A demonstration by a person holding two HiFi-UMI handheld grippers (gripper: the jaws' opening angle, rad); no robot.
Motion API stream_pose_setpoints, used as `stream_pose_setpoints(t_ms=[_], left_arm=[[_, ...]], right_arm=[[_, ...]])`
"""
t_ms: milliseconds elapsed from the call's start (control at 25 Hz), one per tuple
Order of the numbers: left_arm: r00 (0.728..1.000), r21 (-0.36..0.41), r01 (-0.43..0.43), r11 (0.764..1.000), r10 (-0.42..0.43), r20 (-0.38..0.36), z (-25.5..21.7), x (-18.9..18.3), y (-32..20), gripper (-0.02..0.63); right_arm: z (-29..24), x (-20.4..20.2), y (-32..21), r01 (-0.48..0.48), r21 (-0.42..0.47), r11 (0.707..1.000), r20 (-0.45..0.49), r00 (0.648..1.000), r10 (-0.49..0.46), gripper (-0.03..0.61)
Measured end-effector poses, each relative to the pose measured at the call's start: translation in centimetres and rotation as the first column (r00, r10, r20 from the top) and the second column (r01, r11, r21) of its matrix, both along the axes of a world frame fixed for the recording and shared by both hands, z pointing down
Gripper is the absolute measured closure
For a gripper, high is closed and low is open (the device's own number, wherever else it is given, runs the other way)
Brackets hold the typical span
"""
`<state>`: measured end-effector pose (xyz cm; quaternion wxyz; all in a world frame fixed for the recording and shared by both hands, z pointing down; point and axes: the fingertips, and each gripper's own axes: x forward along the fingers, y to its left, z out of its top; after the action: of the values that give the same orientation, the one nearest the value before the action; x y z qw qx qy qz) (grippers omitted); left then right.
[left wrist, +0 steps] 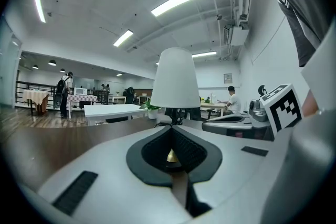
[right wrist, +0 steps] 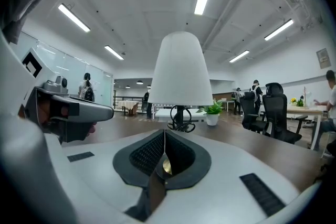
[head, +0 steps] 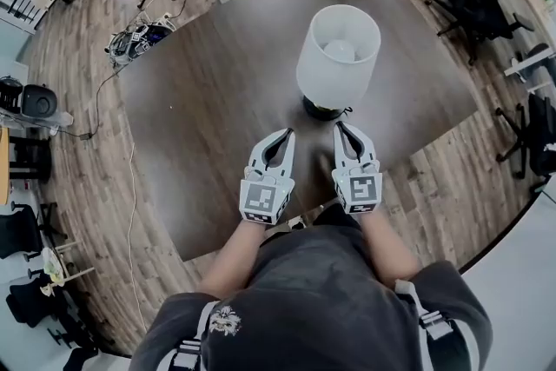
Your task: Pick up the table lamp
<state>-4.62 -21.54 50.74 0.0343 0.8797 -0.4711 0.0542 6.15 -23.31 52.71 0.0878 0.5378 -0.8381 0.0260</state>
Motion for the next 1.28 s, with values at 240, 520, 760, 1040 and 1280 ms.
stream_pose_setpoints(t_ms=[240, 520, 760, 1040, 1280], left_arm=[[0.999, -0.037, 0.041, 0.998, -0.040, 0.020, 2.2, -0.1, -1.8, 0.608], [0.995, -0.070, 0.093, 0.993, -0.091, 0.028, 3.4, -0.6, -3.8, 0.607], [0.994, -0.073, 0.105, 0.992, -0.104, 0.026, 4.2, -0.9, -4.8, 0.609], [0.991, -0.068, 0.131, 0.989, -0.129, 0.027, 3.5, -1.5, -6.0, 0.609], [0.991, -0.066, 0.129, 0.989, -0.128, 0.031, 4.7, -1.9, -6.3, 0.608]], right_arm=[[2.2, 0.2, -2.3, 0.026, -0.037, 0.999, 0.006, 1.000, -0.026, 0.502], [3.9, 0.2, -5.0, 0.046, -0.056, 0.997, -0.010, 0.999, -0.047, 0.382], [4.7, 0.0, -7.5, 0.041, -0.059, 0.997, -0.002, 0.999, -0.041, 0.307], [5.4, -1.1, -9.5, 0.056, -0.059, 0.997, -0.007, 0.998, -0.057, 0.279], [5.5, -1.7, -10.6, 0.058, -0.048, 0.997, -0.027, 0.998, -0.060, 0.278]])
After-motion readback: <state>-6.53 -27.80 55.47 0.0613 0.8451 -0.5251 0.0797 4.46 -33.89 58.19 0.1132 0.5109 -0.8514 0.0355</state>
